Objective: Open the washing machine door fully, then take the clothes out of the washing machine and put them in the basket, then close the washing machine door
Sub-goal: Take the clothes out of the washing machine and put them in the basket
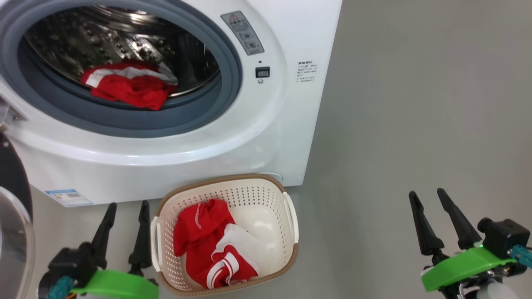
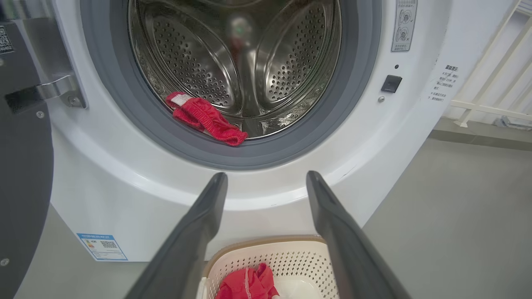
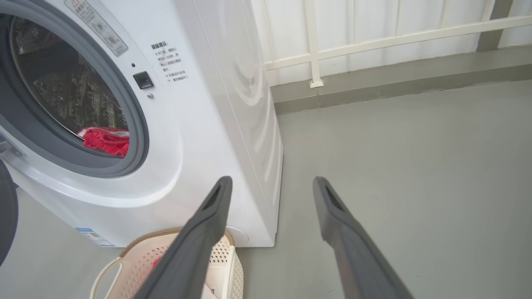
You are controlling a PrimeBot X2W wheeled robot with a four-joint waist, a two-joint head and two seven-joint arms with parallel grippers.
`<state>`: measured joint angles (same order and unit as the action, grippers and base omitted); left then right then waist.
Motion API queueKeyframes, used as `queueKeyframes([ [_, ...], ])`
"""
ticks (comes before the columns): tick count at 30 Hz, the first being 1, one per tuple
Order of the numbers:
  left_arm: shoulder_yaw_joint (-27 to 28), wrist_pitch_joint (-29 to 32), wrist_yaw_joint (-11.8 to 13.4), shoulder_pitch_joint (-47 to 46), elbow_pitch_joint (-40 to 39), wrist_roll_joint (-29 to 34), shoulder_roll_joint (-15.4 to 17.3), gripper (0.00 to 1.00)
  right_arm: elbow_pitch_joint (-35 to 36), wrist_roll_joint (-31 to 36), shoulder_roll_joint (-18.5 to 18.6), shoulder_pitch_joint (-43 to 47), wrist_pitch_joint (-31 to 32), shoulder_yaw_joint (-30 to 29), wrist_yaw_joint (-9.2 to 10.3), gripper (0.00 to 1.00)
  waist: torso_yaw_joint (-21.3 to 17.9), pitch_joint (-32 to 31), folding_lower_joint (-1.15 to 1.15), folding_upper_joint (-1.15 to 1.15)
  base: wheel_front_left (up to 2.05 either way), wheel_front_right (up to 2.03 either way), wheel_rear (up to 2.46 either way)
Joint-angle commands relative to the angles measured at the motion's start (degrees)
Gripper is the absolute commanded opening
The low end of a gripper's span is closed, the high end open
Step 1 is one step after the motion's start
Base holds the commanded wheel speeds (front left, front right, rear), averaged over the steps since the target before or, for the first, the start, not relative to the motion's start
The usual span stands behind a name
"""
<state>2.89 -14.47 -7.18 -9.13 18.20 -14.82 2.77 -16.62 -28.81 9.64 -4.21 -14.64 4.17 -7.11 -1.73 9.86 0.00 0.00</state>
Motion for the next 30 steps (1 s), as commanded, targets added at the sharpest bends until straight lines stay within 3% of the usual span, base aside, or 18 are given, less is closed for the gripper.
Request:
queueKeyframes([
  [1,2.32,-0.52,-0.3,0.87,-2.36,0.8,0.72,1.0,1.4,-0.76,1.0,0.53,-0.36,0.63,-0.37,1.0,0.31,-0.65,0.0,0.0,0.0,0.0,0.0],
  [14,5.83,-0.52,-0.3,8.47,-8.8,1.97,0.14,1.0,1.93,-0.71,0.91,3.47,-0.36,-0.68,-0.37,1.0,0.38,-1.73,0.0,0.0,0.0,0.0,0.0],
  [30,5.08,-0.52,0.44,8.97,-9.57,0.6,0.11,1.0,2.02,-0.66,0.95,3.5,-0.36,-0.75,-0.37,1.0,0.45,-1.65,0.0,0.0,0.0,0.0,0.0],
])
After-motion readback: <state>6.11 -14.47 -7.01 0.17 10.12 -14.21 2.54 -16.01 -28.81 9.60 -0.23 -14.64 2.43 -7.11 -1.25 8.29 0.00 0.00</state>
